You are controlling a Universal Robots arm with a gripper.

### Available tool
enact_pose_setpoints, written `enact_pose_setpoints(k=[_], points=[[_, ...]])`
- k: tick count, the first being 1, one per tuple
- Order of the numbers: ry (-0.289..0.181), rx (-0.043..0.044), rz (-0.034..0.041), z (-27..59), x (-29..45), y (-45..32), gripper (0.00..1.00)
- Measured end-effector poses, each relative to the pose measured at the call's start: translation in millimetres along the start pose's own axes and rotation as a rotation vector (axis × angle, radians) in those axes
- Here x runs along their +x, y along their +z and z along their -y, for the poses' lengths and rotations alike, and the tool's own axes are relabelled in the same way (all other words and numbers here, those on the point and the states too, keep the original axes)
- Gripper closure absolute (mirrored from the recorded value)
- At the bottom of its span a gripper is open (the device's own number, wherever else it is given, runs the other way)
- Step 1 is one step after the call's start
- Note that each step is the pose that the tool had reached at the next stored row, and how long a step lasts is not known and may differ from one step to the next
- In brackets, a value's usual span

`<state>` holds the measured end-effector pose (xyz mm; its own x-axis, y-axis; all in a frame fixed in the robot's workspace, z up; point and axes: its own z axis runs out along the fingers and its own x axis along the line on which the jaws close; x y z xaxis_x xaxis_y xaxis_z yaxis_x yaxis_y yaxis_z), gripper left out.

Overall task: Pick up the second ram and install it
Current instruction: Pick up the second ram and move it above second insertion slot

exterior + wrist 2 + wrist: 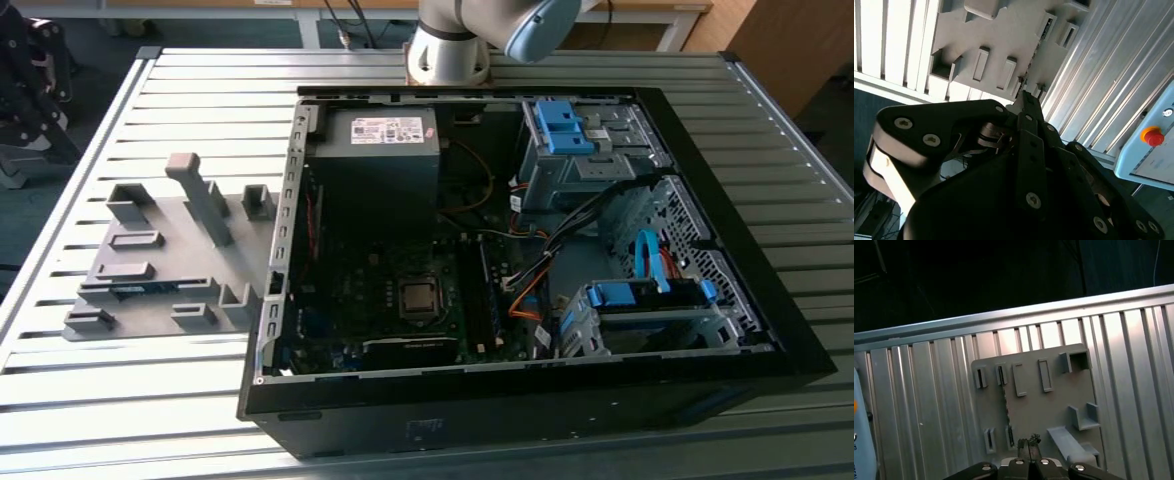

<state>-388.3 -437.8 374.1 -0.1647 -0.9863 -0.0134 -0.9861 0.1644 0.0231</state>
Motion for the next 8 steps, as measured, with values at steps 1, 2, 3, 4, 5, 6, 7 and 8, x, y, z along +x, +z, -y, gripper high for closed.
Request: enact_pose_setpoints(k=[1, 2, 3, 4, 5, 6, 7, 8], points=[[-0.006, -0.0002, 0.0014, 0.0, 0.0, 0.0, 0.89], [-0.012, -0.0003, 0.0023, 0.0, 0.1, 0.0, 0.89], [-0.019, -0.0003, 0.0025, 0.0, 0.1, 0.1, 0.89], [-0.025, -0.0006, 0.0029, 0.0, 0.2, 0.2, 0.89], [-0.027, -0.0008, 0.0035, 0.0, 0.2, 0.1, 0.89], [-0.028, -0.0008, 0.0037, 0.0, 0.2, 0.1, 0.89], [-0.028, -0.0008, 0.0038, 0.0, 0.2, 0.1, 0.89], [-0.028, -0.0008, 0.0039, 0.0, 0.2, 0.1, 0.89]])
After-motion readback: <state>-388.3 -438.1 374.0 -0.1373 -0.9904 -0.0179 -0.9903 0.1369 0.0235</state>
